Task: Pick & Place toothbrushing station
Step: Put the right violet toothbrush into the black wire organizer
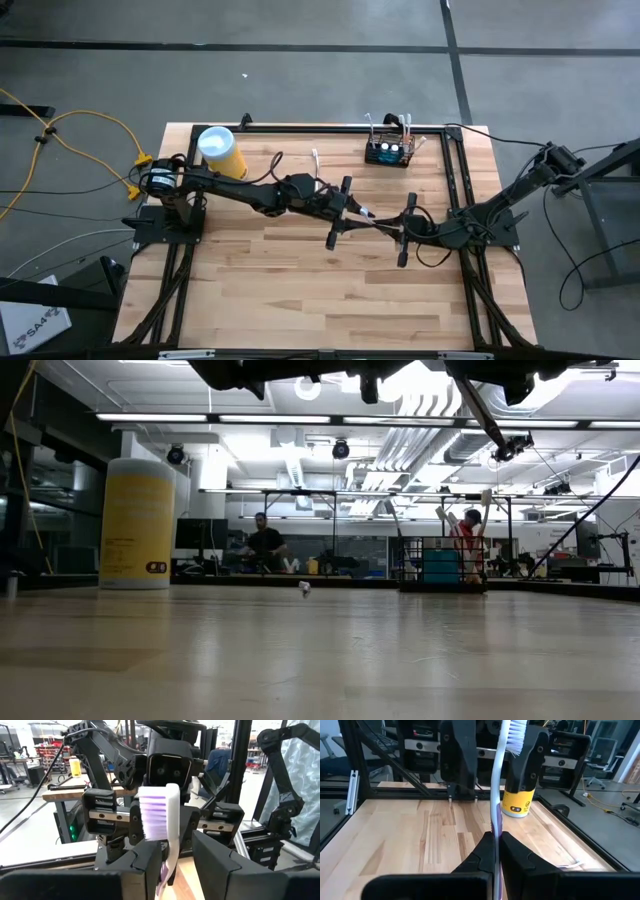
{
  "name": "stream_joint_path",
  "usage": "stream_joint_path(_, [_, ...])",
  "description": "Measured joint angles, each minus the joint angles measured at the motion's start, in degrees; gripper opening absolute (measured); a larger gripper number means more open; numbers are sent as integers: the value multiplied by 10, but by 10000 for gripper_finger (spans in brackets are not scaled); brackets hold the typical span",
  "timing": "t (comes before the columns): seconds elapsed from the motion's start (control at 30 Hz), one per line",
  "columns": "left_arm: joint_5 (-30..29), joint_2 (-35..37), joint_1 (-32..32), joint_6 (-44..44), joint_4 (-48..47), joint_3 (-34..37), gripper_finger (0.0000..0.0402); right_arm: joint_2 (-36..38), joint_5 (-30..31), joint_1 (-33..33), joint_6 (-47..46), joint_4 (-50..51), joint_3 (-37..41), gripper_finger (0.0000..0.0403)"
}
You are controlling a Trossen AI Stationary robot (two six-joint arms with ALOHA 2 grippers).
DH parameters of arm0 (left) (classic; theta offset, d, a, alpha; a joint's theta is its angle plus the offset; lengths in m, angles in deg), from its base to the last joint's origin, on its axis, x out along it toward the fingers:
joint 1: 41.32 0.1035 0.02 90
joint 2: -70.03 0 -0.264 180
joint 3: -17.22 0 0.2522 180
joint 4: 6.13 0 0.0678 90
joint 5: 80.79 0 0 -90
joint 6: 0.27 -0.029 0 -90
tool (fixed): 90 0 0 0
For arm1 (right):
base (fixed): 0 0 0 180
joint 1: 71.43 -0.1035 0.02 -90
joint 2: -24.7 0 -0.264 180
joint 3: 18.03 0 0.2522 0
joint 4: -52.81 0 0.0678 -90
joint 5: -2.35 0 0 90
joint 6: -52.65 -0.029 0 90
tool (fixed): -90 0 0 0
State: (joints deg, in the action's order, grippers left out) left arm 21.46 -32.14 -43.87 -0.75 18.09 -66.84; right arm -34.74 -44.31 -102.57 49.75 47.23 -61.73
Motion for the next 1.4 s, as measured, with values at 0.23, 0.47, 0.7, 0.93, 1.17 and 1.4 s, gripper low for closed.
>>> stream_joint_path(0.23, [-6,0,0,6,0,0,60,0,0,0,-5,7,0,4])
stream_joint_path(0.47, [-17,0,1,14,-4,0,10,0,0,0,-5,8,0,4])
stream_joint_path(0.7, [-19,0,15,23,-31,-1,7,0,19,0,-14,24,0,48])
stream_joint_path(0.93, [-58,0,39,2,-39,-1,6,6,108,0,-32,115,0,132])
stream_joint_path(1.17, [-99,0,97,-28,-37,-1,6,5,118,0,-116,164,0,182])
stream_joint_path(1.4, [-98,0,169,-38,-19,-1,6,4,93,-20,-138,163,0,170])
